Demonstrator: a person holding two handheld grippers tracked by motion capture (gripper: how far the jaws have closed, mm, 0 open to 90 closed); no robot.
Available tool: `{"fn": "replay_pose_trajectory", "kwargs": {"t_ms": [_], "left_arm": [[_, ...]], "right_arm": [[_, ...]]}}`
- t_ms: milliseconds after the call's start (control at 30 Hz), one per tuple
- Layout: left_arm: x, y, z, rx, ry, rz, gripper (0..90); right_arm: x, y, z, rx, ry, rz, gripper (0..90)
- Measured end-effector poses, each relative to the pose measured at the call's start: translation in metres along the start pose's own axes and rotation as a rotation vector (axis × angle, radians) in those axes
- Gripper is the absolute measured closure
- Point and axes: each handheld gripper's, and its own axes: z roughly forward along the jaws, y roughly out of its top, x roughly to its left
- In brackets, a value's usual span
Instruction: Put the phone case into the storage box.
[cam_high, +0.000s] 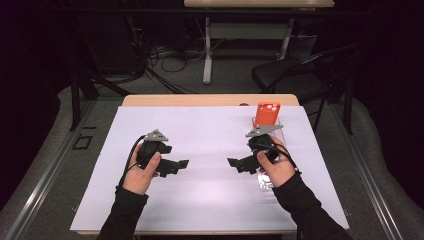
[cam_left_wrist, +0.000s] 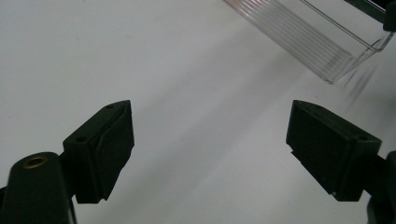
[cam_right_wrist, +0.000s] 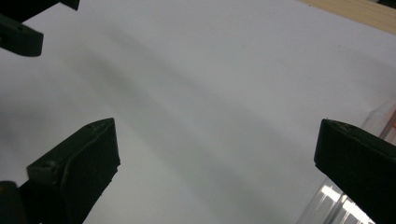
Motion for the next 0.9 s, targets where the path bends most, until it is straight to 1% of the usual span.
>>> {"fn": "replay_pose_trajectory", "kwargs": {"t_ms": [67, 233, 267, 367, 500, 600, 700, 833, 900], "left_arm": [[0.0, 0.0, 0.001, 0.004, -0.003, 0.0, 15.3], [-0.001, 0.0, 0.001, 0.005, -0.004, 0.001, 15.3], [-0.001, 0.0, 0.001, 0.004, -0.003, 0.003, 15.3], [-0.001, 0.0, 0.001, 0.003, -0.004, 0.002, 15.3], [-0.001, 0.0, 0.001, 0.003, -0.004, 0.003, 15.3], [-0.001, 0.0, 0.001, 0.007, -0.003, 0.007, 15.3], [-0.001, 0.0, 0.002, 0.008, -0.005, 0.004, 15.3], [-0.002, 0.0, 0.002, 0.008, -0.004, 0.009, 15.3], [-0.002, 0.0, 0.002, 0.006, -0.003, 0.008, 15.3]], "right_arm": [[0.004, -0.003, 0.002, 0.012, 0.01, -0.01, 0.0], [0.013, -0.01, 0.006, 0.009, 0.022, -0.031, 0.0], [0.014, -0.011, 0.007, 0.002, 0.022, -0.029, 0.0], [0.018, -0.015, 0.007, 0.0, 0.035, -0.026, 0.0], [0.021, -0.021, 0.01, 0.0, 0.033, -0.03, 0.0], [0.022, -0.026, 0.012, -0.006, 0.049, -0.019, 0.0], [0.024, -0.03, 0.015, 0.001, 0.05, -0.029, 0.0], [0.026, -0.033, 0.018, -0.012, 0.062, -0.029, 0.0], [0.027, -0.034, 0.019, -0.013, 0.063, -0.038, 0.0]]}}
